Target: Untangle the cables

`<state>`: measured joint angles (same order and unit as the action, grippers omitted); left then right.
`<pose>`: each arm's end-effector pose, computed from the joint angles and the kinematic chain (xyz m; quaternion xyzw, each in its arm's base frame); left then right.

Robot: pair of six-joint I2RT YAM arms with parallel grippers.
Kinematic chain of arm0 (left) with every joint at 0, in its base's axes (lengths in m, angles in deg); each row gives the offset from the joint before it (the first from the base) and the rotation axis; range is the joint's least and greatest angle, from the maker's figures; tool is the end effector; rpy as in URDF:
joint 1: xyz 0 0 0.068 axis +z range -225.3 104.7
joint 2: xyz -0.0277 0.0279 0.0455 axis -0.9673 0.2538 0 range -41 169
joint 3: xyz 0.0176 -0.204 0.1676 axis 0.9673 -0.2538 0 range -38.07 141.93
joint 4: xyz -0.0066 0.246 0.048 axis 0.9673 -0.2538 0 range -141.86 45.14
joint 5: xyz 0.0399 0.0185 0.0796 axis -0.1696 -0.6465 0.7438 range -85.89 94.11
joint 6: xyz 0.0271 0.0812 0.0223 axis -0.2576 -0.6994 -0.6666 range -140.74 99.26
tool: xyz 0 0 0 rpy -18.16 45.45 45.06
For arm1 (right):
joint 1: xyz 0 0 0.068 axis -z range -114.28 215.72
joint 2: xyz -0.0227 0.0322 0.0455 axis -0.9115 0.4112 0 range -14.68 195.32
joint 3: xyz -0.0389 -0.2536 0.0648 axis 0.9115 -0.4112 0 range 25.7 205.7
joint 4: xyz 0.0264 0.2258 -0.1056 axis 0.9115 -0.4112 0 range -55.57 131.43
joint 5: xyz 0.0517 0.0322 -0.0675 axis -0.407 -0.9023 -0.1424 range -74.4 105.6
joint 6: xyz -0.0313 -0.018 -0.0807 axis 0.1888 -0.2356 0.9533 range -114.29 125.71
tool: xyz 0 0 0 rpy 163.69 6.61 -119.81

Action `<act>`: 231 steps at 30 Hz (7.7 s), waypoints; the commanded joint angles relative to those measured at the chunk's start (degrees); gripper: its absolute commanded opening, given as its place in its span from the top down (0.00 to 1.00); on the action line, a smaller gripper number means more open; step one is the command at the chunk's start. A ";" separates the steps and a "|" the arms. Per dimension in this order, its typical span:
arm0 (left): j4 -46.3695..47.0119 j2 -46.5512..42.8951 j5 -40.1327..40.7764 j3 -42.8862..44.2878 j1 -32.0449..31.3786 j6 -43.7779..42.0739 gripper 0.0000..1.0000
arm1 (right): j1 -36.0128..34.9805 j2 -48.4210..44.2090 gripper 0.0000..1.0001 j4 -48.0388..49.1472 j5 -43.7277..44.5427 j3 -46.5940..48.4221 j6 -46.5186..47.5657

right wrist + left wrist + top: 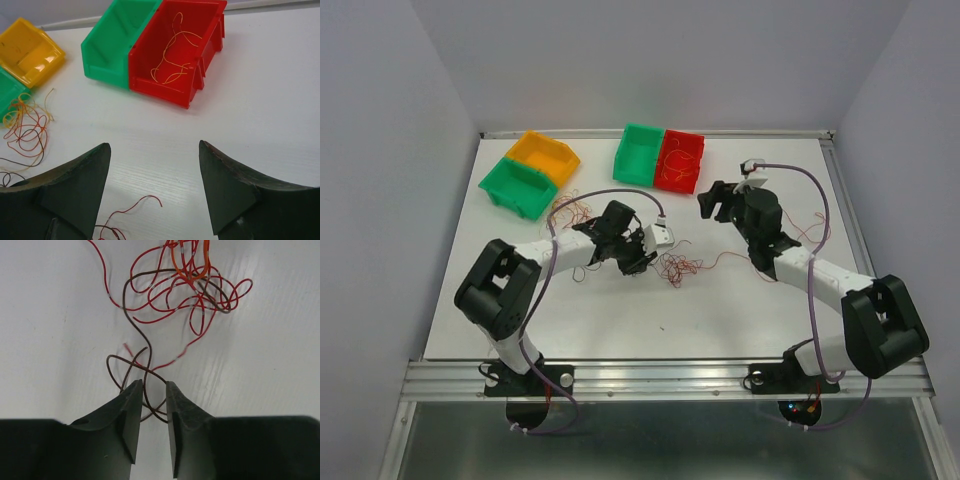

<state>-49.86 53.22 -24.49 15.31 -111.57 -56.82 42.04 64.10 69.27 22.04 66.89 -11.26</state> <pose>0.2634 -0.2400 0.1584 0.6050 0.6700 -0.2295 0.3639 0.3166 0.1292 0.2435 -0.0086 0.7643 0.1832 0.6182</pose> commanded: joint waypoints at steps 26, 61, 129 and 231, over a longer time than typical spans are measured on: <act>-8.18 -18.54 26.57 18.23 5.07 -1.45 1.00 | 0.30 1.02 0.27 6.88 -16.63 -0.67 2.38; -7.84 8.86 24.82 58.22 8.76 -1.37 1.00 | -1.37 30.38 0.26 22.97 -30.26 12.43 -0.60; -8.80 11.60 12.25 31.25 8.85 -12.09 0.44 | -1.28 11.75 0.30 21.12 -26.92 -3.04 -0.26; 0.95 -29.69 61.89 41.95 -5.04 -4.53 1.00 | -1.37 12.46 0.99 45.03 -37.83 -14.02 6.25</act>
<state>-59.45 28.06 22.94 51.60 -116.71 -60.14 40.88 81.32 110.88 -21.06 56.79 -3.02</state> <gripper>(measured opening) 0.018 0.022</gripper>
